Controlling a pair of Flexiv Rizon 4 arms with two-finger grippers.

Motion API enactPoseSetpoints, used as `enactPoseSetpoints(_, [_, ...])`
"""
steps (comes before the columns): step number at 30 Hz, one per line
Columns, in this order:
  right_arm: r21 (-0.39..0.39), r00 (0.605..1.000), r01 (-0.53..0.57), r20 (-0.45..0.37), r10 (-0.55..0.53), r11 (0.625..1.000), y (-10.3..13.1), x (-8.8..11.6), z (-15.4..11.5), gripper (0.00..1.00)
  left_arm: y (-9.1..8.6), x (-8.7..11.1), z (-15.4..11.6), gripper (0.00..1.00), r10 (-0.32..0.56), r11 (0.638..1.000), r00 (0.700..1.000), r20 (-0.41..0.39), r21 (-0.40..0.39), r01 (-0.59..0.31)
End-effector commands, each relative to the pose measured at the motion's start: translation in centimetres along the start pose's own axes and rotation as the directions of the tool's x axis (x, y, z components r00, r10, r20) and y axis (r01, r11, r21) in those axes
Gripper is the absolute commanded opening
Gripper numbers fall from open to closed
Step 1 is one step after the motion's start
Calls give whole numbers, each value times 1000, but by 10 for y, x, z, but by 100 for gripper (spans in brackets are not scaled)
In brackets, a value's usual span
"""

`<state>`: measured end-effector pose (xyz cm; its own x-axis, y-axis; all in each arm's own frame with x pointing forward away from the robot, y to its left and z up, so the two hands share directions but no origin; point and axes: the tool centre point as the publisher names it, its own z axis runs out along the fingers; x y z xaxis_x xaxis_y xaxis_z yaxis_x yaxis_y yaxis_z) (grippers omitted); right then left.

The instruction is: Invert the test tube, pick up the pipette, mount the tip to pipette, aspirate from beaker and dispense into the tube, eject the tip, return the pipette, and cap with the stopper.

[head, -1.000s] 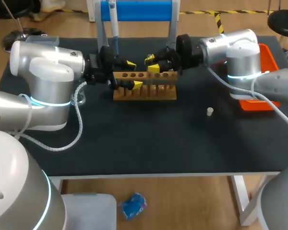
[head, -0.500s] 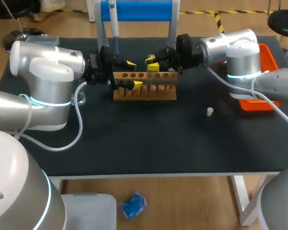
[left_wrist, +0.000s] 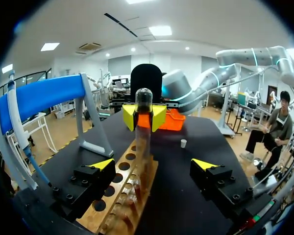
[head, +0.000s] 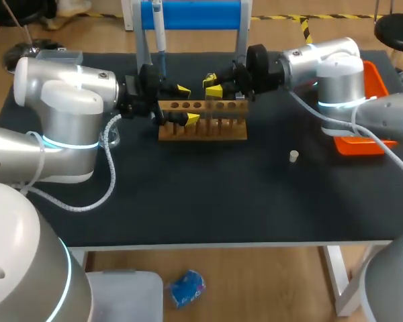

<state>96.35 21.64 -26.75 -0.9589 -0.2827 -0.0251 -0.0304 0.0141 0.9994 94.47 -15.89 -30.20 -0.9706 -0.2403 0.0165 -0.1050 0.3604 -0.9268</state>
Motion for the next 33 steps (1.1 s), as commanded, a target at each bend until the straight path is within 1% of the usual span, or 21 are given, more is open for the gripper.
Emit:
enactPoseSetpoints(1, [9, 1000, 5, -2, -5, 1000, 7, 2, -2, 0, 0, 0, 0, 100, -1, 1000, 1000, 0, -1, 1])
enactPoseSetpoints(9, [13, 1000, 28, -6, -28, 1000, 21, 7, -2, 0, 0, 0, 0, 100, -1, 1000, 1000, 0, -1, 1])
enactPoseSetpoints(11, [15, 999, 34, -7, -34, 999, 24, 5, -3, 0, 0, 0, 0, 100, -1, 1000, 1000, 0, -1, 1])
enactPoseSetpoints(17, [21, 999, 53, -7, -52, 998, 36, 7, -4, 0, 0, 0, 0, 100, -1, 1000, 1000, 0, -1, 1])
enactPoseSetpoints(27, [9, 997, 77, -14, -77, 997, 58, 14, -6, 0, 0, 0, 0, 100, -1, 1000, 1000, 0, -1, 1])
enactPoseSetpoints(30, [-3, 997, 73, -8, -73, 997, 64, 17, -7, 0, 0, 0, 0, 100, -1, 1000, 1000, 0, -1, 1])
enactPoseSetpoints(33, [-19, 999, 35, 7, -35, 999, 71, 23, -9, 0, 0, 0, 0, 100, -1, 1000, 1000, 0, -1, 1])
